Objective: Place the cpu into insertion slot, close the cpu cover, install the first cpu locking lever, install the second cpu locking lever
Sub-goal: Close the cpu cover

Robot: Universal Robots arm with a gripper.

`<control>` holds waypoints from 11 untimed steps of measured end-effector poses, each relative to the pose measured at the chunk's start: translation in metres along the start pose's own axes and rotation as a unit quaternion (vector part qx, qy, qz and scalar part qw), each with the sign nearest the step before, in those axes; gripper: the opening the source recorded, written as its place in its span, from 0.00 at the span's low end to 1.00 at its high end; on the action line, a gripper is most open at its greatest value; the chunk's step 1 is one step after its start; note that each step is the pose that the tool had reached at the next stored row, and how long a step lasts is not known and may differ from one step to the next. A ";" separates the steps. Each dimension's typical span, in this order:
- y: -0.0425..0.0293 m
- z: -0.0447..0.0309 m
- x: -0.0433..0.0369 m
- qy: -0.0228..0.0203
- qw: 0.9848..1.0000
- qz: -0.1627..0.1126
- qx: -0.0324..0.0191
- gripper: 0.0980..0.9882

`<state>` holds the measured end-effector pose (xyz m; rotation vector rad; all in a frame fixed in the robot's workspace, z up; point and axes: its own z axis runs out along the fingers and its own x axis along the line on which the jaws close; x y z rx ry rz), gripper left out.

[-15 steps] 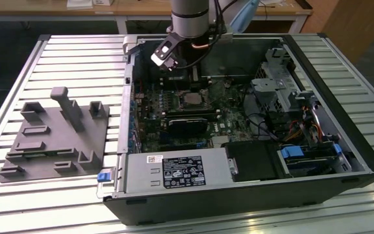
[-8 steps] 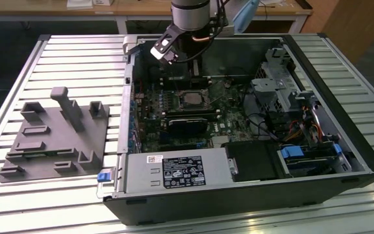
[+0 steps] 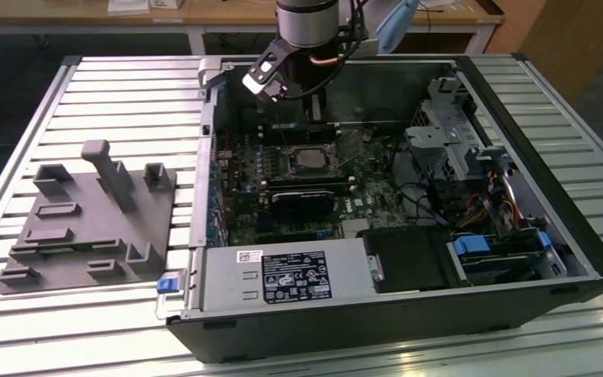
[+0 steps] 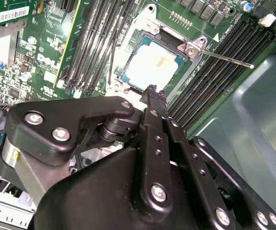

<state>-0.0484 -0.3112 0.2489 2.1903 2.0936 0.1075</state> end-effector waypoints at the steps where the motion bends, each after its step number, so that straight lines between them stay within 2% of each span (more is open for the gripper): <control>1: 0.0000 0.0000 0.0000 0.000 1.000 0.000 0.000 0.01; 7: 0.0003 -0.0001 0.0000 0.000 1.000 0.000 0.000 0.01; 11: 0.0063 0.0008 0.0004 0.000 1.000 0.000 0.000 0.01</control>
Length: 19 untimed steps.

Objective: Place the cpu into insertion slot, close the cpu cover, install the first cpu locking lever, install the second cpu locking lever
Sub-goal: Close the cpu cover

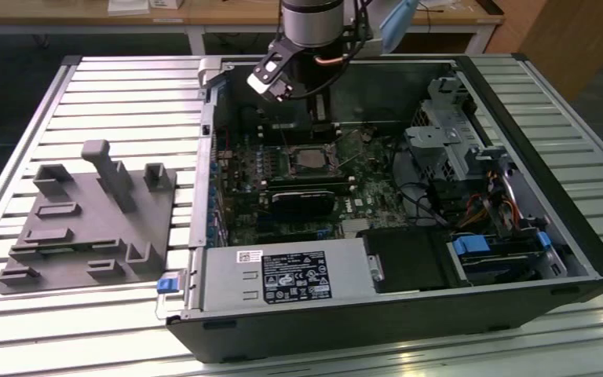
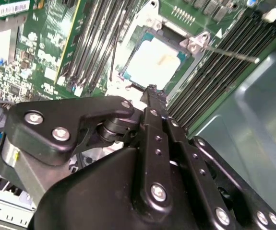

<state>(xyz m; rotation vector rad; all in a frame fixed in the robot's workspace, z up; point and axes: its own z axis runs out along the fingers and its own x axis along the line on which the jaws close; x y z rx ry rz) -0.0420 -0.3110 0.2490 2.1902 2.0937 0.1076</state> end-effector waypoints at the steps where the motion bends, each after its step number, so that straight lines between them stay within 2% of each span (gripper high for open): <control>1: 0.0021 0.0002 0.0002 0.000 1.000 0.000 0.000 0.01; 12: 0.0322 0.0041 0.0025 0.000 1.000 0.000 0.000 0.01; 19: 0.0481 0.0061 0.0035 0.000 1.000 0.000 0.000 0.01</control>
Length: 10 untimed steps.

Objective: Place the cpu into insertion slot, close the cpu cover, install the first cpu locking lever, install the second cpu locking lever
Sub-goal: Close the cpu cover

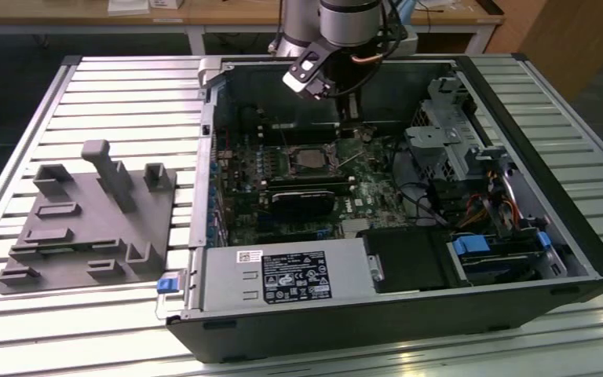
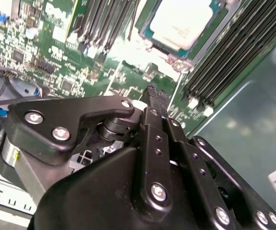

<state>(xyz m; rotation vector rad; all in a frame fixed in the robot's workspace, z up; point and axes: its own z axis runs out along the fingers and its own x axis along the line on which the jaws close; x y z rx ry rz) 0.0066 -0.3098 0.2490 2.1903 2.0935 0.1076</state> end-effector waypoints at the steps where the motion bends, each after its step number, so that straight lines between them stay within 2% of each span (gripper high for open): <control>1: 0.0020 0.0003 0.0001 0.000 1.000 0.000 0.000 0.01; 10: 0.0200 0.0025 0.0011 0.000 1.000 0.000 0.000 0.01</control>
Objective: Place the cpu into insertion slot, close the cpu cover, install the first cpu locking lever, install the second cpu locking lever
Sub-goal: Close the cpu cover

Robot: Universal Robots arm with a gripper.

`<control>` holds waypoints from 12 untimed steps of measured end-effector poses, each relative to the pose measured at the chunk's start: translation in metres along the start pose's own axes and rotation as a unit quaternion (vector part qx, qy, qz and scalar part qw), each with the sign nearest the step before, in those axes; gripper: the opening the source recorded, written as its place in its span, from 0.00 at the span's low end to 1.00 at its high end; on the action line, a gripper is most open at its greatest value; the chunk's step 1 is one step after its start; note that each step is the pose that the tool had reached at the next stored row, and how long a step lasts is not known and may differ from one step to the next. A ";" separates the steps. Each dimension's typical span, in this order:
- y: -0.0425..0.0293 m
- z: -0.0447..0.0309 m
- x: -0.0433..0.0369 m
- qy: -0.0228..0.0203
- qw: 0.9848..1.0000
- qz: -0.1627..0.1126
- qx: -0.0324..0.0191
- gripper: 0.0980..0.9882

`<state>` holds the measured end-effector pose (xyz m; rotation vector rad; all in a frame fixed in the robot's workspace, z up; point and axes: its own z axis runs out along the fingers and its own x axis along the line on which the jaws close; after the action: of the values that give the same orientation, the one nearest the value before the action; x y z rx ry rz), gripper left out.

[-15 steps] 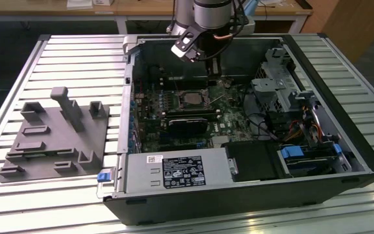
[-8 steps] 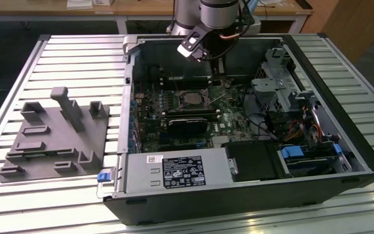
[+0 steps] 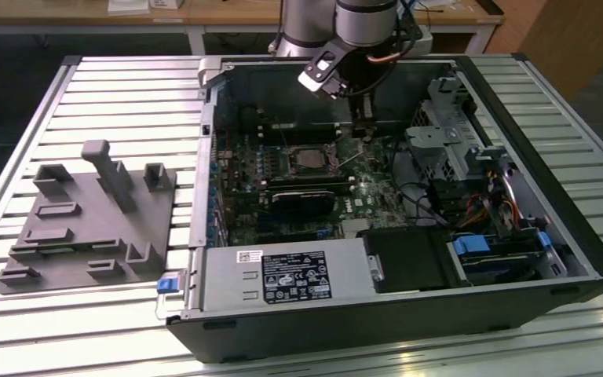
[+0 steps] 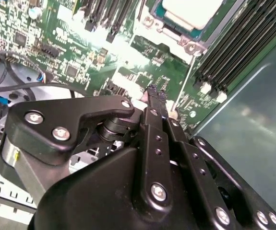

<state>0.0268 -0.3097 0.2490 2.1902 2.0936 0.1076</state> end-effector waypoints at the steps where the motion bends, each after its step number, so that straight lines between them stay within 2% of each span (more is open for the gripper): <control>1: 0.0017 0.0002 0.0001 0.000 1.000 0.000 0.000 0.01; 12: 0.0244 0.0031 0.0012 0.000 1.000 0.000 0.000 0.01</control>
<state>0.0514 -0.3096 0.2490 2.1904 2.0935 0.1076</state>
